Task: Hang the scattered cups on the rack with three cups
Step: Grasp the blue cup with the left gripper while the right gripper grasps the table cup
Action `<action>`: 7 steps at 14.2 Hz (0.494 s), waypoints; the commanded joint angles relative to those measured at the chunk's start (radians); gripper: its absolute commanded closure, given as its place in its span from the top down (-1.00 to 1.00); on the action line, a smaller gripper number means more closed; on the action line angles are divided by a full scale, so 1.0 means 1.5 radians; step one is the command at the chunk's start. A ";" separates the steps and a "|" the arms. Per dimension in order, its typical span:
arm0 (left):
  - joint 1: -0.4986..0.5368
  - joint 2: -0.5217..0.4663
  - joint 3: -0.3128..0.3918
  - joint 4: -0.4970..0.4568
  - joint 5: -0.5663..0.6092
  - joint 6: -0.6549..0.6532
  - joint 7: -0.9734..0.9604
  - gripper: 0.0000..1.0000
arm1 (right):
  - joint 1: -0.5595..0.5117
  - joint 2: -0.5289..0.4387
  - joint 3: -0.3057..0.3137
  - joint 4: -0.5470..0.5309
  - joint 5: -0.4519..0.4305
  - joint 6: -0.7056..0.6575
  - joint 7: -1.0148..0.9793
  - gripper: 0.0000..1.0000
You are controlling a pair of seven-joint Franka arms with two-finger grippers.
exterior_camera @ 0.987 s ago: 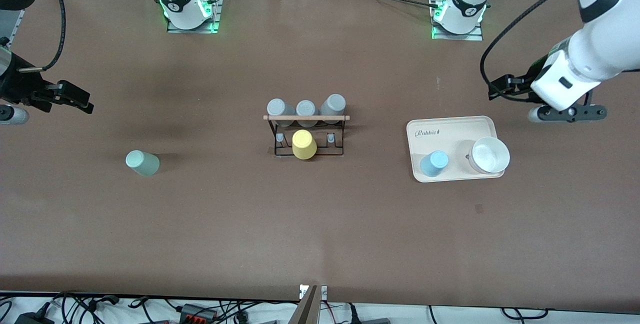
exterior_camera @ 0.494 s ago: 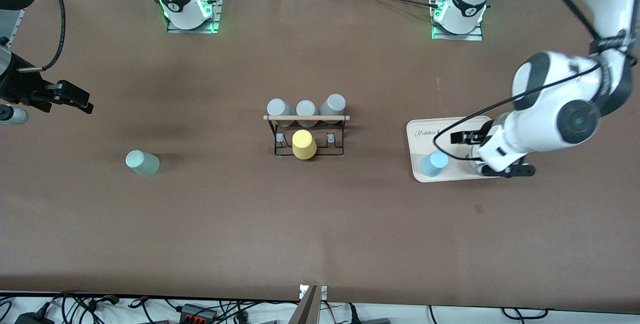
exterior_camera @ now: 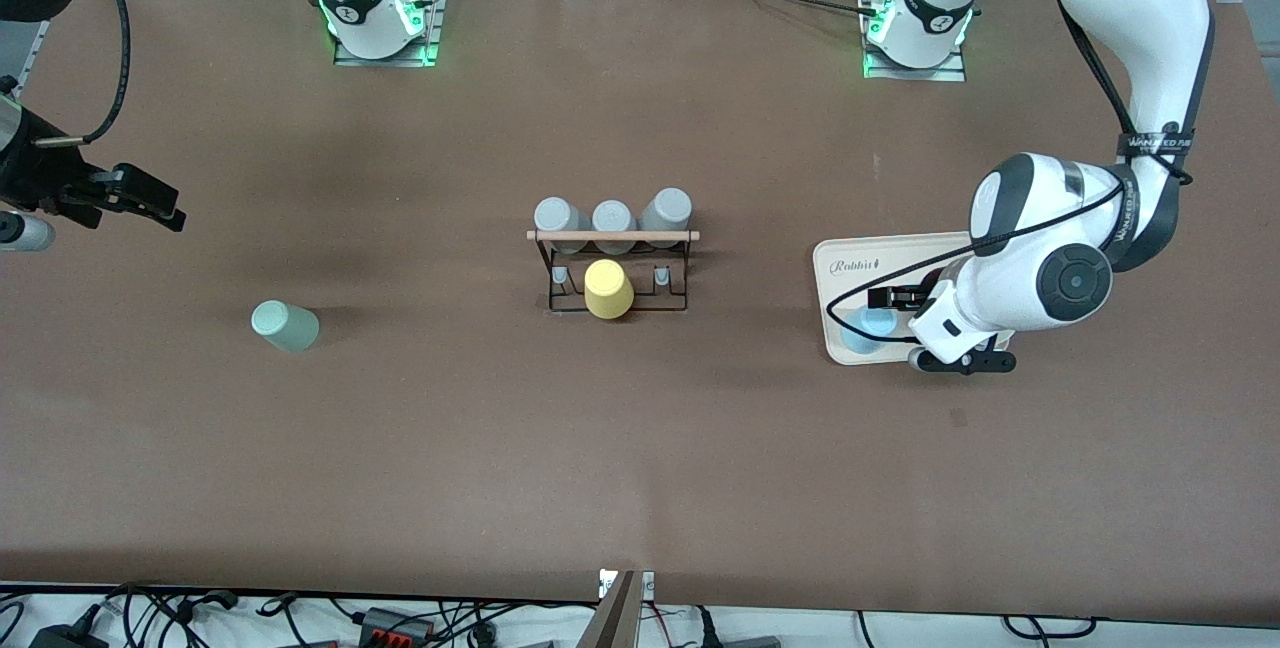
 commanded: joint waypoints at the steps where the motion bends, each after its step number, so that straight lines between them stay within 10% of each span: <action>1: -0.017 0.012 -0.001 -0.035 0.011 0.063 -0.005 1.00 | 0.000 0.004 0.003 -0.007 0.001 0.003 0.009 1.00; 7: -0.018 0.045 -0.001 -0.057 0.035 0.141 -0.003 1.00 | -0.008 0.063 0.001 -0.030 0.000 0.021 -0.002 1.00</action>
